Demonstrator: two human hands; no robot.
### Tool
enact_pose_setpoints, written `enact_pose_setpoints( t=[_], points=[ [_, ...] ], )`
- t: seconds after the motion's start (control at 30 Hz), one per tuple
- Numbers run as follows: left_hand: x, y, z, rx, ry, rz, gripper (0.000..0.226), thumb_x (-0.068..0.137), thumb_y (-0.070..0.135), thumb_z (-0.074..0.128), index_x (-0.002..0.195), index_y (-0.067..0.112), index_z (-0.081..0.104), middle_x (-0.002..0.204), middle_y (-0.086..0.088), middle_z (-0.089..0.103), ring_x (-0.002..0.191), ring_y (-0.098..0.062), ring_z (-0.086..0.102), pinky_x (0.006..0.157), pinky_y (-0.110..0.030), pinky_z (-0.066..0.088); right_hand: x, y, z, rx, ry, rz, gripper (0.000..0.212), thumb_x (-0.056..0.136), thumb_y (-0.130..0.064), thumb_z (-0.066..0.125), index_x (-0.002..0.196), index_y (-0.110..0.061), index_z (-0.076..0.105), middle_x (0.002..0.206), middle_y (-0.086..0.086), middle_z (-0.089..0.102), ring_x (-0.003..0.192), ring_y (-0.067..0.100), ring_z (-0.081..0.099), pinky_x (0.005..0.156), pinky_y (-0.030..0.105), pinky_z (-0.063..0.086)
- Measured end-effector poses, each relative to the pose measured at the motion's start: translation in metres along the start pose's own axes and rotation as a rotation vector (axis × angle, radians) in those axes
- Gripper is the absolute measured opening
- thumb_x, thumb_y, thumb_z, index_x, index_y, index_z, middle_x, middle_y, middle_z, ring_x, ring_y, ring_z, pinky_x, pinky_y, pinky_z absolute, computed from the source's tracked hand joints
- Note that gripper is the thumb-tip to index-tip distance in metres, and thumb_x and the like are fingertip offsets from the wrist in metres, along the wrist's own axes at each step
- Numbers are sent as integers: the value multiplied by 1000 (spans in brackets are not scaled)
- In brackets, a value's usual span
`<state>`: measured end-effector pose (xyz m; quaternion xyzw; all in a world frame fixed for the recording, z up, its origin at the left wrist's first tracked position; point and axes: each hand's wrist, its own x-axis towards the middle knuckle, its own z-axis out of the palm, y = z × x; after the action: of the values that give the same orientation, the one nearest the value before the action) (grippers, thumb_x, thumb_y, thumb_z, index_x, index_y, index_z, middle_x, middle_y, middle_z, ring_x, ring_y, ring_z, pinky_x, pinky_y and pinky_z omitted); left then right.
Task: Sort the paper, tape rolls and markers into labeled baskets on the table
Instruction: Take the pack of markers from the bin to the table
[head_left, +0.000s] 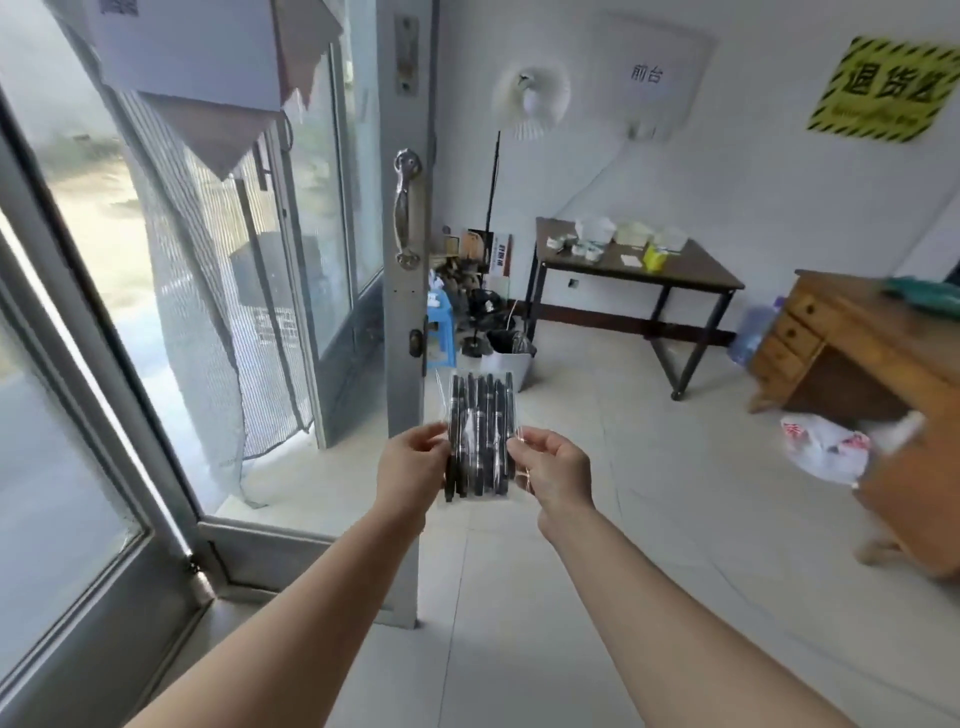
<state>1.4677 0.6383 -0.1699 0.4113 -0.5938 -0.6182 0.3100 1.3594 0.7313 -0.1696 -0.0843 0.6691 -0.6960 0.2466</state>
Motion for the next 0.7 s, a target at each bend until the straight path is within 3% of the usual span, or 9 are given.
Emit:
enact_pose_setpoints(
  t=[0.1, 0.23, 0.57, 0.7],
  points=[
    [6, 5, 46, 1, -50, 7, 33, 92, 7, 57, 124, 10, 63, 96, -6, 73, 82, -31, 68, 85, -51, 56, 23, -13, -36, 1, 33, -14, 19, 83, -4, 71, 101, -9, 69, 83, -2, 66, 70, 11, 60, 59, 23, 48],
    [16, 13, 111, 5, -100, 25, 39, 92, 4, 55, 129, 14, 58, 90, -6, 72, 78, -26, 67, 81, -45, 57, 60, -31, -86, -11, 73, -40, 19, 84, -4, 71, 101, -11, 68, 85, -3, 65, 70, 9, 60, 59, 21, 49],
    [40, 22, 242, 31, -167, 27, 44, 91, 2, 53, 133, 15, 55, 87, -7, 71, 74, -23, 62, 83, -51, 56, 144, -54, -182, -17, 159, -61, 21, 82, -7, 73, 102, -10, 70, 91, 2, 67, 77, 13, 63, 63, 24, 51],
    [55, 26, 280, 55, -208, 17, 45, 91, 2, 52, 133, 17, 55, 83, -4, 70, 73, -23, 61, 80, -52, 55, 173, -60, -207, -12, 193, -59, 20, 82, -7, 74, 101, -10, 70, 90, 4, 68, 72, 10, 62, 56, 20, 49]
  ],
)
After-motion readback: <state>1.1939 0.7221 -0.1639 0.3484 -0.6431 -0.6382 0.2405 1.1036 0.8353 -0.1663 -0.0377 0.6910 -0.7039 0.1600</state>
